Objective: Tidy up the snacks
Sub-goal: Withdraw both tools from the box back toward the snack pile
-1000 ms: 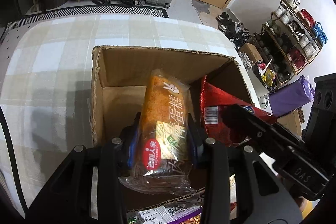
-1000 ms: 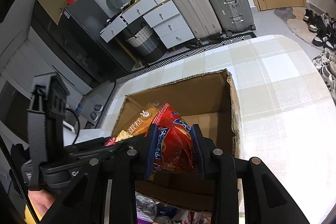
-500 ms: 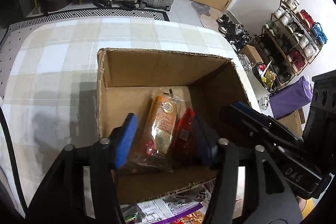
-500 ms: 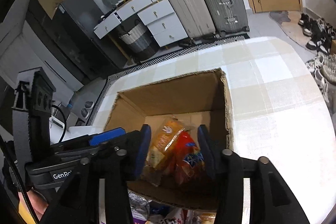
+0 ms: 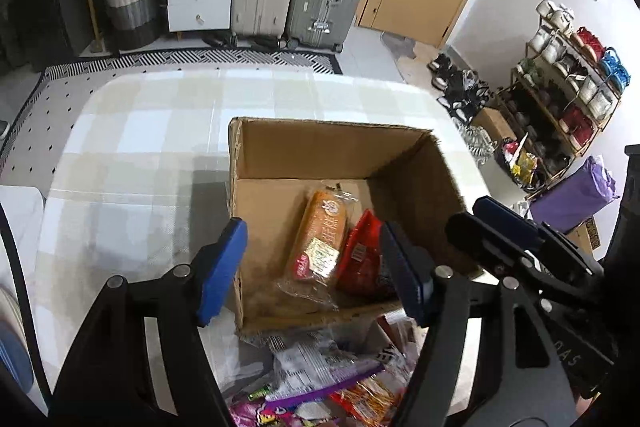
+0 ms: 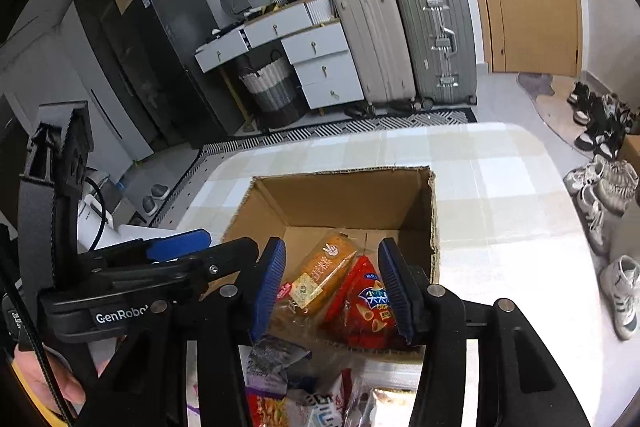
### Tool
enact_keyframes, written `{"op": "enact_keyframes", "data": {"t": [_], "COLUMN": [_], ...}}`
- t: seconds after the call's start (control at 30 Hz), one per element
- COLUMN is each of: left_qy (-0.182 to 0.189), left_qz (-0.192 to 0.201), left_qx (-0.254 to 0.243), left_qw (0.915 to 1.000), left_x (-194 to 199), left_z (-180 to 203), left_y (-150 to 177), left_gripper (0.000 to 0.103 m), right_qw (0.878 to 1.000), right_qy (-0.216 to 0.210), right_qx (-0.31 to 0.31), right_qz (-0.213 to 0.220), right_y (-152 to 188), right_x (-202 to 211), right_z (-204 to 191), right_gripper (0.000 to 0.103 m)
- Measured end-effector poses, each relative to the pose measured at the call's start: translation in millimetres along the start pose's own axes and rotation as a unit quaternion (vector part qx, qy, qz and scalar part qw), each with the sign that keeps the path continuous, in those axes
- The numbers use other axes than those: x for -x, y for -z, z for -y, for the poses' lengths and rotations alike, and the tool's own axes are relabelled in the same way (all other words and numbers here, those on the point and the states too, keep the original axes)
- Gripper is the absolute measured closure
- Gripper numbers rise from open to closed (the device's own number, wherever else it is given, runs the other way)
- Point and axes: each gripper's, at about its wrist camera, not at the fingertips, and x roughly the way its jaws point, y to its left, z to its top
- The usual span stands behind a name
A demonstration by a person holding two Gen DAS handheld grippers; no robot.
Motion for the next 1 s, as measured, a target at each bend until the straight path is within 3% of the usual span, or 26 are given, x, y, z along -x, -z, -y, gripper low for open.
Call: {"op": "enact_keyframes", "data": {"t": [0.17,0.33,0.4,0.47,0.77,0.87,1.0], "left_qy": [0.001,0.001,0.001,-0.002,0.001,-0.001,0.0], "left_qz": [0.03,0.052,0.061,0.077,0.134,0.157,0.19], "left_qx": [0.0,-0.004,-0.009,-0.015,-0.018,-0.016,-0.018], "left_qw": [0.9996,0.9986,0.9981,0.997,0.9908,0.9875,0.9816], "left_x": [40,81,97,119,215,249,291], "left_z": [9,18,22,28,48,53,60], "left_y": [12,24,30,38,80,101,133], "left_gripper": [0.027,0.027,0.026,0.024,0.016,0.002,0.001], "right_qw": [1.0,0.999,0.998,0.997,0.991,0.99,0.988], "right_qy": [-0.018,-0.022,-0.024,-0.029,-0.035,-0.036,-0.038], "right_qx": [-0.001,0.013,0.016,0.019,0.036,0.044,0.052], "right_qz": [0.021,0.046,0.055,0.069,0.12,0.13,0.14], "right_y": [7,15,20,21,55,70,87], "right_x": [28,62,76,93,164,186,208], "right_z": [-4,-17,-22,-28,-50,-56,-64], "right_gripper": [0.053,0.051,0.048,0.035,0.012,0.008,0.004]}}
